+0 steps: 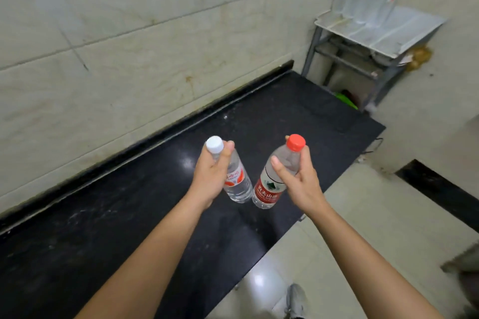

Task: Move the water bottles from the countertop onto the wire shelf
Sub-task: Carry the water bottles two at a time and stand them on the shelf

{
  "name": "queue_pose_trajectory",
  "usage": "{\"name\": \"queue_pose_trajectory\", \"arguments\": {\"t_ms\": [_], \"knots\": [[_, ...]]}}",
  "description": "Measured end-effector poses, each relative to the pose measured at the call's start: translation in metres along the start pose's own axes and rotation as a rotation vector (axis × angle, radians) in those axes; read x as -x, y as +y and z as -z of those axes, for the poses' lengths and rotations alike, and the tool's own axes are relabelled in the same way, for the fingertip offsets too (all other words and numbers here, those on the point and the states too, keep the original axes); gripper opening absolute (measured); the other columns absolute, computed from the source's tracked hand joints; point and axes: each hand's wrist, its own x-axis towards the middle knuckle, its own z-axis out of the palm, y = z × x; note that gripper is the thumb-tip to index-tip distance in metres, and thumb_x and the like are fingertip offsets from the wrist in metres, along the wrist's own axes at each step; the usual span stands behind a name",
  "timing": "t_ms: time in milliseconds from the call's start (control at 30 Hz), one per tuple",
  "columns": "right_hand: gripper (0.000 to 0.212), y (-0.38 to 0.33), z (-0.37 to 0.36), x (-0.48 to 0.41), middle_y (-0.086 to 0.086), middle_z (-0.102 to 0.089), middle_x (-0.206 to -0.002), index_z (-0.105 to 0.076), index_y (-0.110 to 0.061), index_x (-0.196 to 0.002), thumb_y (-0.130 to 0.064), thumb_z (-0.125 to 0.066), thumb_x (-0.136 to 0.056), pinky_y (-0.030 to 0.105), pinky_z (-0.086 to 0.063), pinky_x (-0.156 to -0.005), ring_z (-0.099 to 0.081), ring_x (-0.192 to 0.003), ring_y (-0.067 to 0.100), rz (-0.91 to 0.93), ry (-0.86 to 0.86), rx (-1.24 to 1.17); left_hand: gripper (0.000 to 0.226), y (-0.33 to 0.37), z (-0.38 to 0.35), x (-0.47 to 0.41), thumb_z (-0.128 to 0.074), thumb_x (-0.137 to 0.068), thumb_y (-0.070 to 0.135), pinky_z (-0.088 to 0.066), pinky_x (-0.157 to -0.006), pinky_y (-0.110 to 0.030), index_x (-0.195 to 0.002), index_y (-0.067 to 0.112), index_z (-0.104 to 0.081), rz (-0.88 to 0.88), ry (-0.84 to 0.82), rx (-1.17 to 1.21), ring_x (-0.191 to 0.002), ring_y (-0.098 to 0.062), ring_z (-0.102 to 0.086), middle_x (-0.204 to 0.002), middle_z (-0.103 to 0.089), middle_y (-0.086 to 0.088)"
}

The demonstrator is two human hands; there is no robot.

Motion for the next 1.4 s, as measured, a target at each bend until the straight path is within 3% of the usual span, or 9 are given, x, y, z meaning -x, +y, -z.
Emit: {"name": "queue_pose_trajectory", "arguments": {"t_ms": [133,333,467,633,833,1000,1133,1233,1400], "knots": [[0.041,-0.022,0.083,-0.01,-0.025,-0.065,-0.104,-0.045,-0.028,-0.129,-0.032,-0.068,-0.095,0.017,-0.049,-0.087,-0.066,-0.101,0.002,0.155,0.056,-0.013,0.032,0.07,-0.088,0.006,-0.061,-0.085,0.055,-0.051,-0.097,-0.032,-0.109,0.032,-0.058,-0.12,-0.17,0.096,-0.104,-0.004,-0.063,-0.108,-0.066,0.011],[0.042,-0.02,0.239,-0.035,-0.008,-0.066,-0.108,-0.047,-0.03,-0.128,-0.042,-0.066,-0.093,0.045,-0.052,-0.1,-0.067,-0.107,0.015,0.242,0.114,-0.1,0.023,0.146,-0.234,0.014,-0.063,-0.092,0.036,-0.051,-0.094,-0.029,-0.113,0.027,-0.063,-0.282,-0.316,0.163,-0.105,-0.006,-0.065,-0.106,-0.07,0.009],[0.039,-0.015,0.345,-0.051,-0.006,-0.067,-0.106,-0.051,-0.027,-0.126,-0.036,-0.067,-0.092,0.046,-0.051,-0.102,-0.067,-0.106,0.015,0.245,0.206,-0.166,0.026,0.183,-0.33,0.01,-0.062,-0.091,0.034,-0.052,-0.089,-0.023,-0.115,0.022,-0.064,-0.372,-0.395,0.137,-0.105,-0.006,-0.067,-0.107,-0.073,0.008],[0.036,-0.014,0.447,-0.078,-0.002,-0.069,-0.115,-0.055,-0.041,-0.123,-0.03,-0.069,-0.092,0.055,-0.049,-0.106,-0.067,-0.112,0.021,0.273,0.298,-0.205,0.015,0.216,-0.422,-0.01,-0.06,-0.097,0.024,-0.052,-0.083,-0.019,-0.11,0.022,-0.066,-0.414,-0.345,0.16,-0.098,0.0,-0.068,-0.099,-0.076,0.014],[0.057,0.016,0.514,-0.145,0.014,-0.054,-0.138,-0.055,-0.044,-0.134,-0.053,-0.075,-0.081,0.053,-0.045,-0.11,-0.06,-0.126,0.022,0.264,0.413,-0.128,0.03,0.228,-0.509,-0.054,-0.062,-0.09,0.033,-0.054,-0.081,-0.02,-0.115,0.017,-0.065,-0.405,-0.368,0.214,-0.099,-0.004,-0.07,-0.102,-0.075,0.01],[0.041,0.031,0.561,-0.224,0.01,-0.055,-0.135,-0.056,-0.063,-0.118,-0.055,-0.071,-0.08,0.049,-0.048,-0.108,-0.063,-0.12,0.012,0.285,0.341,-0.085,0.018,0.239,-0.578,-0.13,-0.06,-0.098,0.022,-0.056,-0.083,-0.026,-0.113,0.015,-0.066,-0.429,-0.386,0.231,-0.099,-0.011,-0.07,-0.103,-0.075,0.003],[0.055,0.035,0.614,-0.32,0.013,-0.06,-0.132,-0.058,-0.046,-0.131,-0.06,-0.074,-0.08,0.053,-0.047,-0.108,-0.062,-0.123,0.022,0.298,0.31,0.01,0.017,0.266,-0.637,-0.209,-0.062,-0.097,0.02,-0.056,-0.08,-0.023,-0.112,0.019,-0.067,-0.462,-0.402,0.265,-0.096,-0.009,-0.072,-0.101,-0.077,0.006],[0.056,0.021,0.651,-0.382,0.005,-0.061,-0.126,-0.06,-0.035,-0.133,-0.059,-0.069,-0.083,0.048,-0.047,-0.107,-0.061,-0.12,0.014,0.343,0.34,0.139,0.016,0.292,-0.675,-0.265,-0.062,-0.098,0.016,-0.058,-0.089,-0.032,-0.109,0.026,-0.067,-0.479,-0.397,0.267,-0.1,-0.012,-0.071,-0.104,-0.075,0.003],[0.031,0.01,0.701,-0.473,-0.001,-0.067,-0.119,-0.065,-0.037,-0.118,-0.052,-0.066,-0.091,0.05,-0.049,-0.103,-0.063,-0.114,0.016,0.371,0.372,0.135,0.019,0.327,-0.726,-0.344,-0.062,-0.098,0.022,-0.057,-0.095,-0.039,-0.117,0.024,-0.066,-0.515,-0.364,0.193,-0.108,-0.014,-0.07,-0.114,-0.074,0.001]]}}
